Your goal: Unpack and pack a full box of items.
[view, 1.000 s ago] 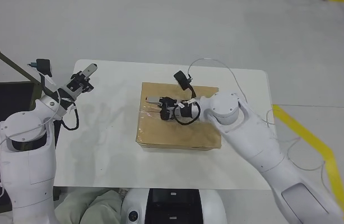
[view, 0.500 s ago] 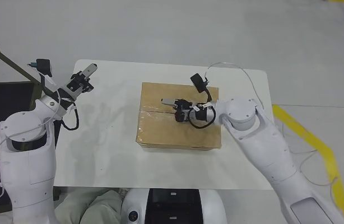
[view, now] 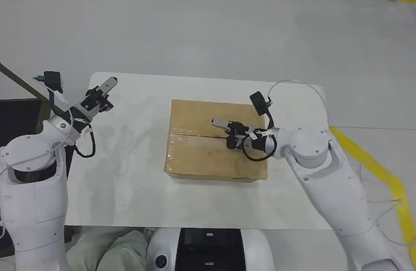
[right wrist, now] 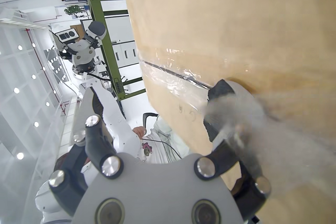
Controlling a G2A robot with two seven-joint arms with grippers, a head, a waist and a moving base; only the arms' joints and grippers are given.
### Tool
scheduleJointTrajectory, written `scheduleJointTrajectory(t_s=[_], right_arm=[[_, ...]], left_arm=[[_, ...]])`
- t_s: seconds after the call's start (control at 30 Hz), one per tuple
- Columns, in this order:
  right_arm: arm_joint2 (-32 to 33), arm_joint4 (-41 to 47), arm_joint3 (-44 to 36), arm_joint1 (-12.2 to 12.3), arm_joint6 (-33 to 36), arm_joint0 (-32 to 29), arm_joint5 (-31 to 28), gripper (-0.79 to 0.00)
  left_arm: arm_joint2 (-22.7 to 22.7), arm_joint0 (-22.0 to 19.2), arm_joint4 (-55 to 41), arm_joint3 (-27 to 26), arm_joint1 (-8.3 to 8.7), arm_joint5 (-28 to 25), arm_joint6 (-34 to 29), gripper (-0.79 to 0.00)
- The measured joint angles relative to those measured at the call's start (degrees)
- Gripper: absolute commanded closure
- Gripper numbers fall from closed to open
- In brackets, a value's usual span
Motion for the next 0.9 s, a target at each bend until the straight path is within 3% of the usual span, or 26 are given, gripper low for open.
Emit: scheduleJointTrajectory(t_s=[0.43,0.9], right_arm=[[8.26,-0.93,-4.92,1.94,-2.77,-6.99,2.63,-0.785],[15.52,-1.15,-8.36,3.75,-1.14,-12.20,3.56,-0.785]], left_arm=[[0.00,0.00,0.00,0.00,0.00,0.00,0.00,-0.785],[0.00,0.00,0.00,0.00,0.00,0.00,0.00,-0.785]])
